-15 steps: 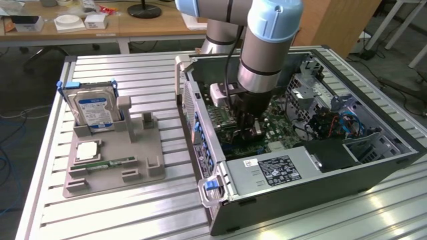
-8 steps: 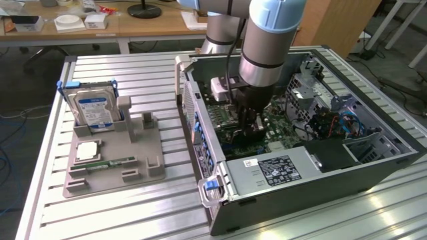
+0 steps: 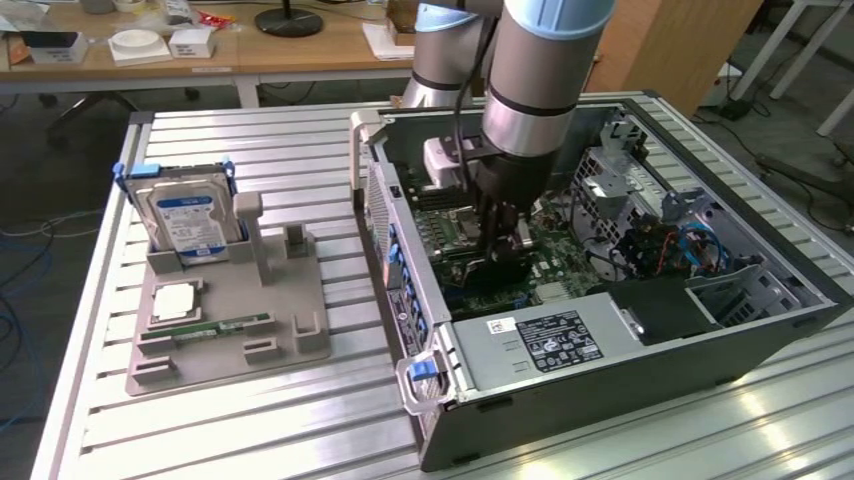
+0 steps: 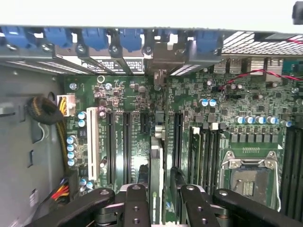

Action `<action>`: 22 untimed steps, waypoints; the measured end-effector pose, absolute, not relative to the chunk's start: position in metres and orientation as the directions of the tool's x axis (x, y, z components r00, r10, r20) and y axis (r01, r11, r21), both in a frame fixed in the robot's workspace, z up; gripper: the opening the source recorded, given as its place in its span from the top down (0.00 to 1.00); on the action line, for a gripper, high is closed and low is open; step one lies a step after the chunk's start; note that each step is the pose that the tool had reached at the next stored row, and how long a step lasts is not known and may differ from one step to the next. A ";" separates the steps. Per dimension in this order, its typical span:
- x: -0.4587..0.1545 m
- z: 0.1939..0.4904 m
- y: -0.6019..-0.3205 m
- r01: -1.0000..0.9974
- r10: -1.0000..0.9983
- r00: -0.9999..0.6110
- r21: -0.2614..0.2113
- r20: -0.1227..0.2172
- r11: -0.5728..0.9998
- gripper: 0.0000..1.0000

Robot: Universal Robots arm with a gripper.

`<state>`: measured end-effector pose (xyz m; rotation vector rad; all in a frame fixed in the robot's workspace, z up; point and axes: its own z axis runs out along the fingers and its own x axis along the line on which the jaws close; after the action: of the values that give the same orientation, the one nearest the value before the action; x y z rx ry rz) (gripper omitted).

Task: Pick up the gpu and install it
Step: 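Insert the gpu into the slot, then press down on the gpu until it lock into place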

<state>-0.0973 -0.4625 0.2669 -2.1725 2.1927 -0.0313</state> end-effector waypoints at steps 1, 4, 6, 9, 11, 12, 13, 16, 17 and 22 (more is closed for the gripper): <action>-0.097 0.269 -0.462 -0.999 -1.000 -0.009 -0.053 -0.024 0.010 0.68; -0.097 0.275 -0.462 -0.998 -1.000 -0.009 -0.056 -0.024 0.010 0.68; -0.097 0.278 -0.462 -0.998 -1.000 -0.008 -0.057 -0.023 0.010 0.68; -0.097 0.282 -0.462 -0.998 -1.000 -0.008 -0.059 -0.022 0.010 0.82; -0.097 0.283 -0.462 -0.998 -1.000 -0.008 -0.059 -0.022 0.010 0.87; -0.097 0.283 -0.462 -0.998 -1.000 -0.008 -0.059 -0.022 0.010 0.90; -0.097 0.283 -0.462 -0.998 -1.000 -0.008 -0.059 -0.022 0.010 0.90; -0.099 0.283 -0.462 -0.998 -1.000 -0.009 -0.059 -0.022 0.010 0.90; -0.101 0.283 -0.462 -0.998 -1.000 -0.009 -0.059 -0.022 0.010 0.90; -0.107 0.283 -0.462 -0.999 -1.000 -0.008 -0.050 -0.022 0.009 0.90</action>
<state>-0.1073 -0.4620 0.2831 -2.1758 2.1953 -0.0306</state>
